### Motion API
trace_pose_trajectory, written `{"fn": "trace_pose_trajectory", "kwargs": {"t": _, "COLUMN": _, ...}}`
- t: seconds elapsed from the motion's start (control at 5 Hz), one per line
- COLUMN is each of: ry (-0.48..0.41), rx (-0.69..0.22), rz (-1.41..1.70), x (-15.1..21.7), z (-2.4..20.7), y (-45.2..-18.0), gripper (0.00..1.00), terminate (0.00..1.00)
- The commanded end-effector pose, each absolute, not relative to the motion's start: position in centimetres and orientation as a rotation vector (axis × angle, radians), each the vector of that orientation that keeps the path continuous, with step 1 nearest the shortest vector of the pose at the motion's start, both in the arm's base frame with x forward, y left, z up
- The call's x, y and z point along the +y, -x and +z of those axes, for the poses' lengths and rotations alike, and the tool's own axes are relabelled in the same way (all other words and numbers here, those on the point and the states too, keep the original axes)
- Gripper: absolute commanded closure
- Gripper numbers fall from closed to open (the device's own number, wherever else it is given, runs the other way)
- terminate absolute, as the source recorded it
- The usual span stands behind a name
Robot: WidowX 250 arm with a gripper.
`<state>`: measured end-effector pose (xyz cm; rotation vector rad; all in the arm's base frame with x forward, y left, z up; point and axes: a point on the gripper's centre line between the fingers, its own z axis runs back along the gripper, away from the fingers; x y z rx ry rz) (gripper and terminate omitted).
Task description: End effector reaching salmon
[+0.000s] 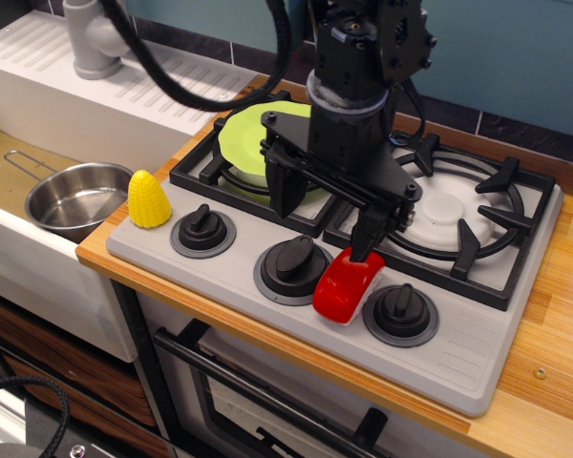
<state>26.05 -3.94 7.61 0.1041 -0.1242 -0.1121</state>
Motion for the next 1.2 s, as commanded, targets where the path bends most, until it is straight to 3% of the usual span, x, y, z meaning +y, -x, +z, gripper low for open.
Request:
{"fn": "trace_pose_trajectory", "kwargs": {"t": 0.0, "ry": -0.104, "rx": -0.196, "rz": -0.091, "x": -4.6, "z": 7.6, "y": -26.8, "gripper": 0.00, "terminate": 0.00}}
{"fn": "trace_pose_trajectory", "kwargs": {"t": 0.4, "ry": -0.107, "rx": -0.228, "rz": -0.099, "x": -4.6, "z": 6.7, "y": -27.7, "gripper": 0.00, "terminate": 0.00}}
{"fn": "trace_pose_trajectory", "kwargs": {"t": 1.0, "ry": -0.091, "rx": -0.215, "rz": -0.072, "x": -5.9, "z": 6.8, "y": -26.4, "gripper": 0.00, "terminate": 0.00}}
